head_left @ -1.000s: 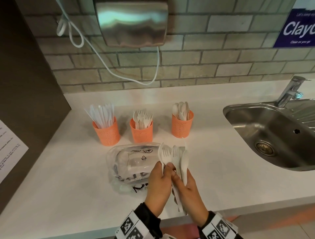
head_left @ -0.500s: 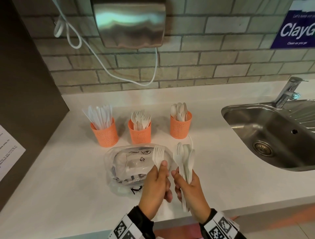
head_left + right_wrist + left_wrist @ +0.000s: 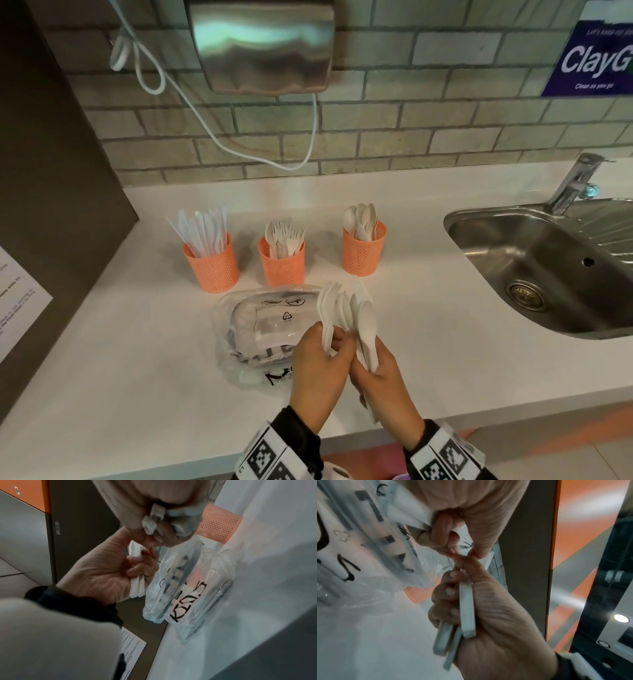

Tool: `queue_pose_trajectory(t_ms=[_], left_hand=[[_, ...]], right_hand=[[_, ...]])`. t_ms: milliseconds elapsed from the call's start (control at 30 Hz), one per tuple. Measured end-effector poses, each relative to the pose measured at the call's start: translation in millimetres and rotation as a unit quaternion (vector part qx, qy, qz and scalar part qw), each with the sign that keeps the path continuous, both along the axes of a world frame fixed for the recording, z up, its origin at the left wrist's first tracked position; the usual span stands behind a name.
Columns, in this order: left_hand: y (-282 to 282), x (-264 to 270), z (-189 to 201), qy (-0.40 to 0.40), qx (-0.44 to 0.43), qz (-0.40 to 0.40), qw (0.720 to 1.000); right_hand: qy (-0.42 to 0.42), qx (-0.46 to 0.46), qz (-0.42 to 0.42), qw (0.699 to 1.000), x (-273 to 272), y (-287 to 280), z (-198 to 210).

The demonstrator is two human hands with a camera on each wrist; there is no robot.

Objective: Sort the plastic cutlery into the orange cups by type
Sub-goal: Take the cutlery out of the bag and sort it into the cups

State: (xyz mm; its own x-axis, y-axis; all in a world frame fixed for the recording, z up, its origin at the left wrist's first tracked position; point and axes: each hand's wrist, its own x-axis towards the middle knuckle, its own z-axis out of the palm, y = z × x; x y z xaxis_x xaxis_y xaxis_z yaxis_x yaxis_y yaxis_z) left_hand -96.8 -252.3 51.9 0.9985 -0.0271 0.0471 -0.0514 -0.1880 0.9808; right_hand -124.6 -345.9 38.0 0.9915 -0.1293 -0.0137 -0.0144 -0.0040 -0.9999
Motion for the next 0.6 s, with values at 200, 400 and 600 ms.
queue_pose_trajectory(t_ms=[200,400,600], left_hand=[[2,5,5,0.044,-0.047,0.016,0.998],[18,21,11,0.141,-0.168,0.085,0.972],[35,28,15,0.094,-0.188,0.113,0.971]], right_hand=[[0.017,0.006,0.036,0.999,-3,5,8],[0.076,0.058,0.074,0.993,-5,7,15],[0.166,0.265,0.147,0.938,-1,1,14]])
